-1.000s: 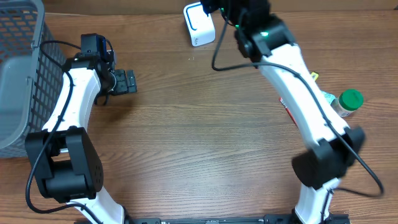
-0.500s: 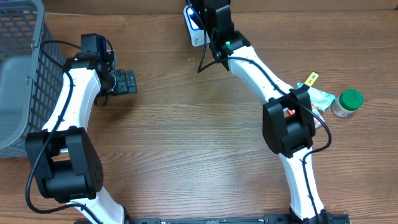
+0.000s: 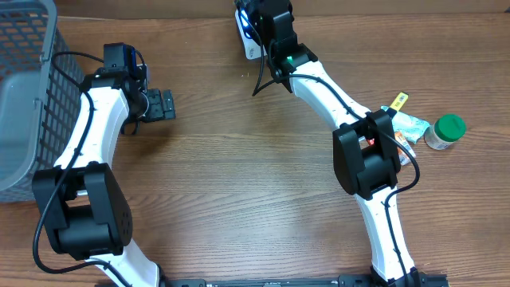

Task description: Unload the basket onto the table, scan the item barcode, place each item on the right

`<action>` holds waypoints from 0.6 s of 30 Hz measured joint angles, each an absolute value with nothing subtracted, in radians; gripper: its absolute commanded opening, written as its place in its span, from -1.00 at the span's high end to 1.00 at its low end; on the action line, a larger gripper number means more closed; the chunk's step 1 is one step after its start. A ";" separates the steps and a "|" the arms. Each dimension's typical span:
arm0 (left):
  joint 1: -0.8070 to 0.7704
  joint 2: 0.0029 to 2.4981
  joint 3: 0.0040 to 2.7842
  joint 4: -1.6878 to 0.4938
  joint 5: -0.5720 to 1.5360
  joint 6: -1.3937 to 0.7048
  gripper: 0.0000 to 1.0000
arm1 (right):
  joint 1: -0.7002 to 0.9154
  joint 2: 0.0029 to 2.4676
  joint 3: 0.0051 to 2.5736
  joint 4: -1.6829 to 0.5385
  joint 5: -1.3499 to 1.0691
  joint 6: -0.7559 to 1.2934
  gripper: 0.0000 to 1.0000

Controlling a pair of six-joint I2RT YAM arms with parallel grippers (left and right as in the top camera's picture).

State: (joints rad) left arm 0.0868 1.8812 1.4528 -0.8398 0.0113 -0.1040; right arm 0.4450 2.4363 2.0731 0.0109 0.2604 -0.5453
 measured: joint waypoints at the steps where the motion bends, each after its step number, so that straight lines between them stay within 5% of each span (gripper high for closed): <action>1: 0.087 1.881 1.453 -0.840 0.011 -0.104 -0.99 | 0.446 2.436 2.074 0.007 0.258 -0.543 0.93; 18: 0.087 1.881 1.453 -0.840 0.011 -0.104 -0.99 | 0.522 2.436 2.074 -0.249 0.239 -0.514 0.91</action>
State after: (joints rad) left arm 0.0868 1.8812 1.4528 -0.8398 0.0113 -0.1043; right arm 0.5220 2.4363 2.0735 -0.2489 0.2390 -0.5137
